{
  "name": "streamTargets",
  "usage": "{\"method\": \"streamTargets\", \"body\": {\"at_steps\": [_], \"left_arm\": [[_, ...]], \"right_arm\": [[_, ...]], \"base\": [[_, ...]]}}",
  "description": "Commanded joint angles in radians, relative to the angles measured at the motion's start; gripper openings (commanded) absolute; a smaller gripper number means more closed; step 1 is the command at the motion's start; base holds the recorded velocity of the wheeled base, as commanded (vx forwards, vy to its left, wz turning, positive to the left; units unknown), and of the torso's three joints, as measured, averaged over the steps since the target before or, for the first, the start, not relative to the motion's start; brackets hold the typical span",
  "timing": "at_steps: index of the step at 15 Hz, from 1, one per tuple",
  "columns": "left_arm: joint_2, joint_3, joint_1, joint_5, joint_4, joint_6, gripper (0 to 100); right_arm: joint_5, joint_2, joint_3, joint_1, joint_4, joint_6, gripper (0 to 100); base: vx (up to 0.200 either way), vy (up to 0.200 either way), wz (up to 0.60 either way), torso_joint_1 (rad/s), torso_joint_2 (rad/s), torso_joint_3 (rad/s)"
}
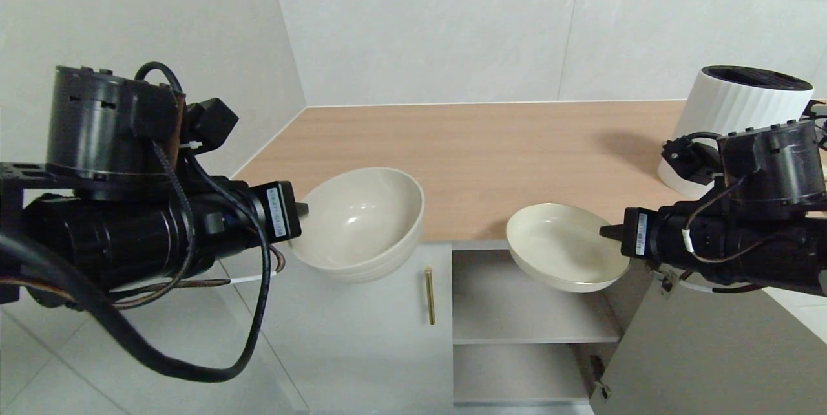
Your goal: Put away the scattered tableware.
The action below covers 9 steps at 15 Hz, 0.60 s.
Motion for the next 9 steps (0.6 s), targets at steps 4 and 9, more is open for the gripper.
{"method": "streamTargets", "body": {"at_steps": [4, 9], "left_arm": [[0.034, 0.060, -0.005, 0.001, -0.001, -0.008, 0], [0.076, 0.065, -0.015, 0.001, -0.001, -0.006, 0]], "right_arm": [[-0.001, -0.022, 0.071, 0.008, -0.002, 0.000, 0], [-0.011, 0.033, 0.089, -0.014, -0.033, -0.005, 0]], "base": [[-0.050, 0.000, 0.00, 0.001, 0.00, 0.001], [0.000, 0.000, 0.00, 0.000, 0.00, 0.000]]}}
